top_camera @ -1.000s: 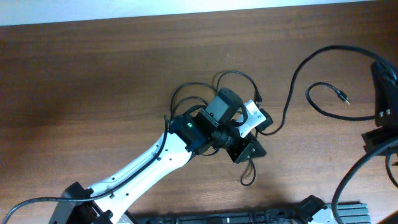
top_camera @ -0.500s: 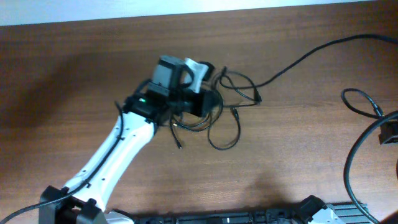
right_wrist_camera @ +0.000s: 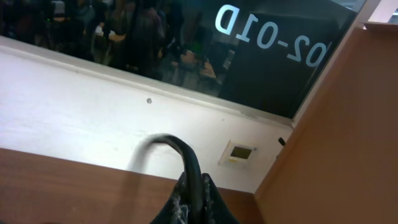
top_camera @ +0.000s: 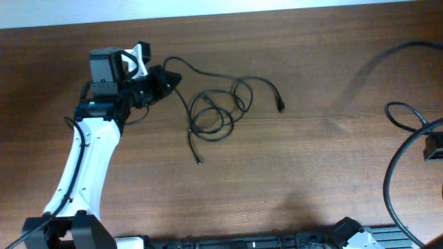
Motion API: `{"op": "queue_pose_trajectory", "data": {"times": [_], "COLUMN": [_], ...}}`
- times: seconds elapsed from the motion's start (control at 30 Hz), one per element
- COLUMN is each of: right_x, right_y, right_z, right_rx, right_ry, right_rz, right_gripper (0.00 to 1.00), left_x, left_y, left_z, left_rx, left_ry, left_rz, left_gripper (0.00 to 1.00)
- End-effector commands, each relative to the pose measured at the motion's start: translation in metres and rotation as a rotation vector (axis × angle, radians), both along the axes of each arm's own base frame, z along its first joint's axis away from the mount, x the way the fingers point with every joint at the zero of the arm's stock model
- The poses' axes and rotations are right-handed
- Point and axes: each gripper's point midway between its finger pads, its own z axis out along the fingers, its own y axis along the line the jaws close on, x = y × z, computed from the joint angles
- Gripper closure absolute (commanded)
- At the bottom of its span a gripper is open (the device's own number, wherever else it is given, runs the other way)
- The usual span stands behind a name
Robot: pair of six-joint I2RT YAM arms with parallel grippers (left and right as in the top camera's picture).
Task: Untangle cables
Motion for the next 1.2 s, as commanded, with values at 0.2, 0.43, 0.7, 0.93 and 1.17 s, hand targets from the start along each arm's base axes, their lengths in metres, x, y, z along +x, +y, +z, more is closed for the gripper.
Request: {"op": "queue_pose_trajectory", "data": {"times": [0.2, 0.43, 0.7, 0.93, 1.17], "right_x": [-0.025, -0.035, 0.001, 0.089, 0.148], "right_y": [-0.072, -0.087, -0.066, -0.028, -0.129], "right_z": [-0.011, -0.014, -0.027, -0.068, -0.149], "right_rx": [-0.031, -0.047, -0.147, -0.374, -0.252], "right_ry": [0.052, 0.067, 0.159, 0.371, 0.673], "right_rz": [-0.459, -0.565, -0.565, -0.605, -0.74], "right_gripper": [0.96, 0.96, 0.96, 0.96, 0.96], "left_x": [-0.01, -0.012, -0.012, -0.015, -0.015], "left_y": [0.01, 0.008, 0.008, 0.008, 0.008], "left_z": [-0.004, -0.006, -0.006, -0.009, -0.009], "left_rx": [0.047, 0.064, 0.064, 0.081, 0.085], "left_ry": [0.023, 0.018, 0.019, 0.018, 0.014], "left_rz": [0.008, -0.014, -0.014, -0.031, -0.035], "left_gripper": [1.0, 1.0, 1.0, 1.0, 1.0]}}
